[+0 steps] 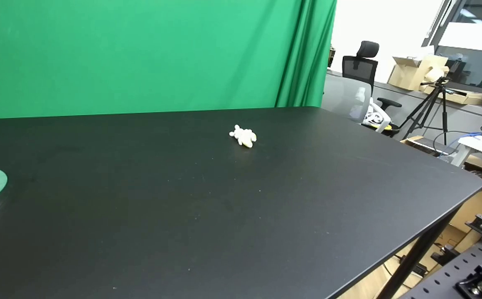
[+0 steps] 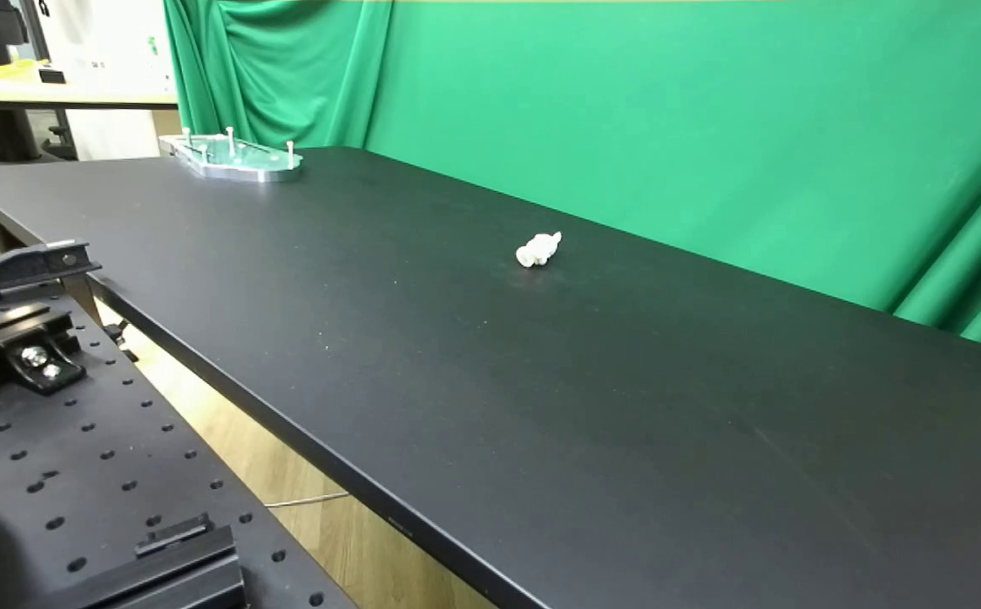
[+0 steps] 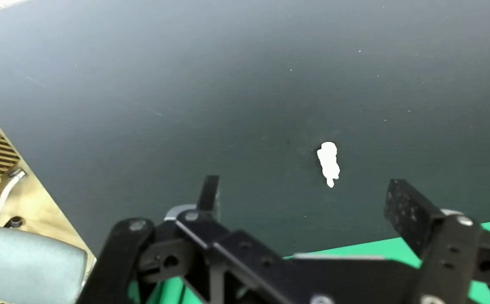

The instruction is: Move the toy backwards

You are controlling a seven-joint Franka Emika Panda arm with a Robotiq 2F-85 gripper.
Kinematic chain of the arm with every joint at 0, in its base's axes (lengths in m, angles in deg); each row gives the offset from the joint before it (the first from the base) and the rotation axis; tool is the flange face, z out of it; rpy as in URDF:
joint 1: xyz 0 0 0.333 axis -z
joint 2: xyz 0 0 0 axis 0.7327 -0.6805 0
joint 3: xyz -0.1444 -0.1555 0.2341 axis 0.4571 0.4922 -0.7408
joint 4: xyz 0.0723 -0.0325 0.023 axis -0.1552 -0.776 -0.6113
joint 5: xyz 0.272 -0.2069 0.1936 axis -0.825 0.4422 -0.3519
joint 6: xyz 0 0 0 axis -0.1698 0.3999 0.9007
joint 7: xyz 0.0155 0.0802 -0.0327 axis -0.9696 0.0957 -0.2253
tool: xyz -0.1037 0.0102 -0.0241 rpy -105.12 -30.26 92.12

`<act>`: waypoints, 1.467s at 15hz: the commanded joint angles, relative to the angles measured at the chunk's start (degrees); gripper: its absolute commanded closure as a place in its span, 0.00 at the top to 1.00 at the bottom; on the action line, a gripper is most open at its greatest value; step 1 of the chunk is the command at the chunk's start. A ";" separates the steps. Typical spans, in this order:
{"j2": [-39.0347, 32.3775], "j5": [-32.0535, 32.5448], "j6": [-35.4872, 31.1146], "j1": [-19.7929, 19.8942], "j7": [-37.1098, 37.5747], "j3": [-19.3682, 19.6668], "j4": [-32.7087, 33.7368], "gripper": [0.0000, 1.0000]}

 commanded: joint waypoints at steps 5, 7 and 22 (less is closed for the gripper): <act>-23.39 -0.85 -7.84 -2.70 -13.56 4.48 7.93 1.00; -28.84 -0.53 -8.84 -3.69 -19.26 4.45 10.66 1.00; -50.79 -11.05 -28.23 -4.32 -20.88 -2.96 19.09 1.00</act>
